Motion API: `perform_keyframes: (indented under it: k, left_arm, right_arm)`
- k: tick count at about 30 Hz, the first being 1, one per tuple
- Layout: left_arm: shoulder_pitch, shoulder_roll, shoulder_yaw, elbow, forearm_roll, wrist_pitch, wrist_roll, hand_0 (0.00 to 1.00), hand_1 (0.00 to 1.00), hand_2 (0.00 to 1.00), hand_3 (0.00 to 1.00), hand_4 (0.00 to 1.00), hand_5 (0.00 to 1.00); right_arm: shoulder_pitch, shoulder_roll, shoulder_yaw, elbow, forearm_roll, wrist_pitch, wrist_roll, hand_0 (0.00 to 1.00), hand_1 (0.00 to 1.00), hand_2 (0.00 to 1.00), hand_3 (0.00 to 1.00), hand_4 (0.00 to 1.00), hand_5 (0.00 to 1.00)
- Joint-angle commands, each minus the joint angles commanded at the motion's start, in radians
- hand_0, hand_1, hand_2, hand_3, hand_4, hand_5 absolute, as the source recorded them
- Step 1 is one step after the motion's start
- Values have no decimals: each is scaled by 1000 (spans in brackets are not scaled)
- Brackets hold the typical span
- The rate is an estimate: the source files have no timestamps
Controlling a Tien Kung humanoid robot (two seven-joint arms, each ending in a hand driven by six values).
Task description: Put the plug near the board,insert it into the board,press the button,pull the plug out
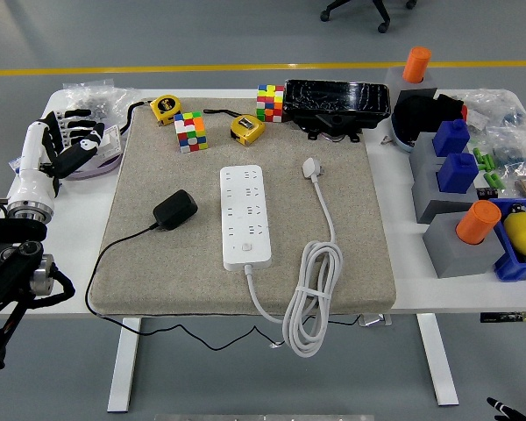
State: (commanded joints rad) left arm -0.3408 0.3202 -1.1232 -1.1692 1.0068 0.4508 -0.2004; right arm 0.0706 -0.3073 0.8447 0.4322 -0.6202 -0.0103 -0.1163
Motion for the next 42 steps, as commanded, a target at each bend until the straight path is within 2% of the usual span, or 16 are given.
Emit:
perform_keyframes:
  k: [31, 42]
  left_arm:
    - [19, -12, -12, -24, 10, -9, 15, 547, 542, 546, 570, 716, 189]
    - [11, -8, -14, -28, 10, -14, 20, 545, 532, 543, 570, 717, 190]
  right_arm:
    - [-16, 16, 38, 1, -6, -1, 0, 674, 684, 690, 592, 927, 524]
    - [-19, 21, 41, -2, -5, -1, -1, 674, 684, 690, 592, 927, 524]
